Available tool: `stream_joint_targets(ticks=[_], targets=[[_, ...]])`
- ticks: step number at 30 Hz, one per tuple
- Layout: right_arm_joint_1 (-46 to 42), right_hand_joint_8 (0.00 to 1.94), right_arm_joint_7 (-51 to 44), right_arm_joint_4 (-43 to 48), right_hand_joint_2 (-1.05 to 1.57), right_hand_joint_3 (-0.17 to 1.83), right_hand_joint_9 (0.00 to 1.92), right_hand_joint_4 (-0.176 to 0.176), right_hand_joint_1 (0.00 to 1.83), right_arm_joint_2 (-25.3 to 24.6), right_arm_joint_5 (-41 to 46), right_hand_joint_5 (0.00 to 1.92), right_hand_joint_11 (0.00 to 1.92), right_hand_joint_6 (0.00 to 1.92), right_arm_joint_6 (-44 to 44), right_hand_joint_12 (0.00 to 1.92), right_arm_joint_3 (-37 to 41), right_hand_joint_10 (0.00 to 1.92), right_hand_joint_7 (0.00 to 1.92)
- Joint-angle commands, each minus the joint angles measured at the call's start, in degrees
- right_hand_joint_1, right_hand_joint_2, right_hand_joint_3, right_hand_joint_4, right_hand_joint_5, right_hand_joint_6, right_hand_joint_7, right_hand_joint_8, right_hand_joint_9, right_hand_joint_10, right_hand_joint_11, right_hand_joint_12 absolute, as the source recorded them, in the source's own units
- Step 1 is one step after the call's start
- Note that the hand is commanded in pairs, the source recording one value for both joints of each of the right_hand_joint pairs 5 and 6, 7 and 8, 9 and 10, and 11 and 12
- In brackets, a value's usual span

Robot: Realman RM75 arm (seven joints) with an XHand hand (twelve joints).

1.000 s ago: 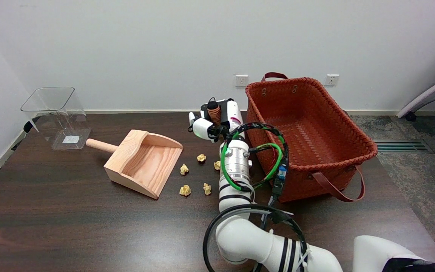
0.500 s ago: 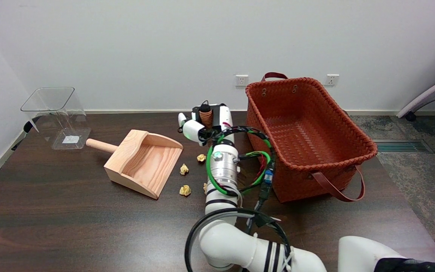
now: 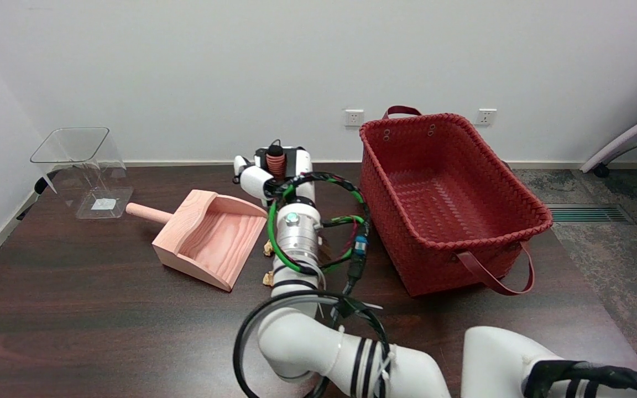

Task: Sweep the yellow paper ball into the dustpan.

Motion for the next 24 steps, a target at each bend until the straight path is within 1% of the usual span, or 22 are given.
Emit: stream_joint_targets(ticks=[1,11,16,21,24], targets=[[8.65,1.92,12.64,13.67,1.53,0.47,1.92,0.000,1.12,-6.17,3.92,1.92,1.92,1.92,-4.39,1.92,-0.43,1.92,1.92],[10.85,1.92,20.16,17.12,1.53,0.49,1.92,0.000,1.11,-6.46,5.04,1.92,1.92,1.92,-8.99,1.92,-0.31,1.92,1.92],[10.66,1.92,22.53,16.04,1.52,0.46,1.92,0.000,1.12,-6.02,5.04,1.92,1.92,1.92,-9.22,1.92,-0.43,1.92,1.92],[10.04,1.92,26.71,14.35,1.51,0.44,1.92,0.000,1.13,-5.06,5.12,1.92,1.92,1.92,-11.64,1.92,-0.07,1.92,1.92],[9.82,1.92,27.13,13.40,1.49,0.45,1.92,0.000,1.14,-4.60,5.12,1.92,1.92,1.92,-11.85,1.92,0.09,1.92,1.92]])
